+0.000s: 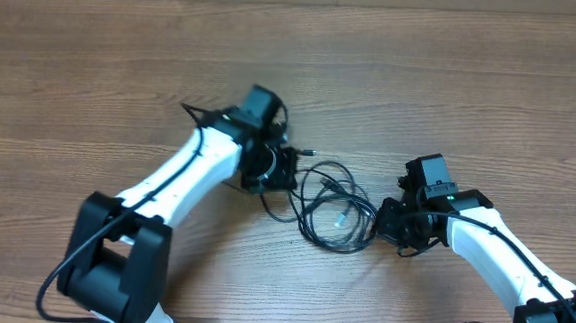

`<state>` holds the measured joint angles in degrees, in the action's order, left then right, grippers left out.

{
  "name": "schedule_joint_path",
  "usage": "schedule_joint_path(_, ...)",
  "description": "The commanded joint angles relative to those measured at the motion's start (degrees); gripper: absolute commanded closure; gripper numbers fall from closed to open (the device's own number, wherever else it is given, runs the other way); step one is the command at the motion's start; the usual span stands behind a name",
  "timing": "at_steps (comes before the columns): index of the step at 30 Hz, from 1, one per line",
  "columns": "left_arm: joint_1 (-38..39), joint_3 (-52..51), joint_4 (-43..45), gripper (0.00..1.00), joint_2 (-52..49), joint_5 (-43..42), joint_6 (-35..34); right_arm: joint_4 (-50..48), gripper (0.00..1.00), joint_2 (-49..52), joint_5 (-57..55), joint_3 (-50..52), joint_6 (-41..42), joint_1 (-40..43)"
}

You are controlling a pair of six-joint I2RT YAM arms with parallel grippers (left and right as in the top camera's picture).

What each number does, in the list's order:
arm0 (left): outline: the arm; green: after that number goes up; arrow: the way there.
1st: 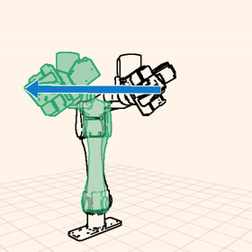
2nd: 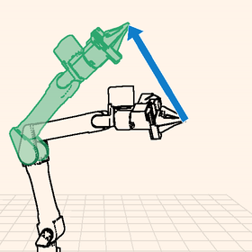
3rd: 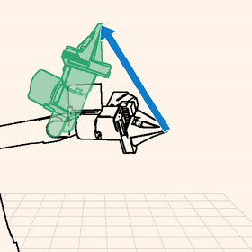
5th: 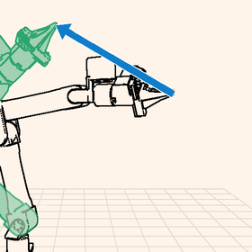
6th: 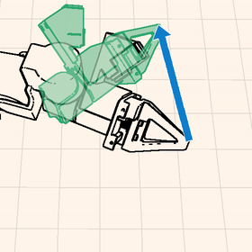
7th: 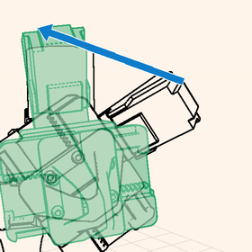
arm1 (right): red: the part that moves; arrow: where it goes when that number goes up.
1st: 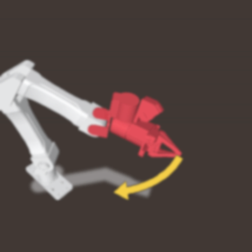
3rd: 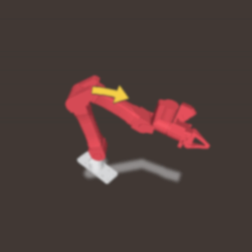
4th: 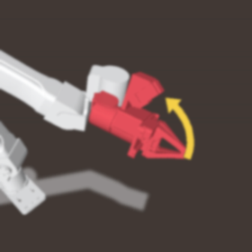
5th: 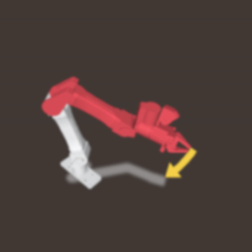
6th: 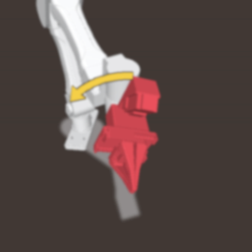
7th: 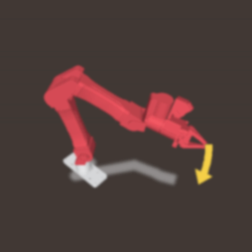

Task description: Untangle cables

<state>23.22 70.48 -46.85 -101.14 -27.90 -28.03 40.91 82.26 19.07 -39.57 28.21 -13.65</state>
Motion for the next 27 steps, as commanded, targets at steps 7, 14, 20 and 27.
schedule_joint_path(7, -10.3, 12.3, -9.6, 0.96, 12.9, -0.2, 9.4, -0.1, 0.96, -4.4, 4.0, -13.0, -1.6, -0.2)
schedule_joint_path(14, -18.9, 12.9, -13.2, 0.95, 18.8, -0.2, 11.1, -0.2, 0.96, -8.2, -0.2, -15.7, -1.2, -0.2)
schedule_joint_path(20, -28.8, 12.9, -16.7, 0.95, 21.4, -0.3, 13.1, -1.4, 0.96, -9.0, 0.5, -15.7, -1.3, -0.2)
schedule_joint_path(27, -37.1, 12.9, -17.1, 0.94, 21.4, -2.4, 14.9, -2.0, 0.96, -9.0, 0.5, -15.7, -1.4, -0.2)
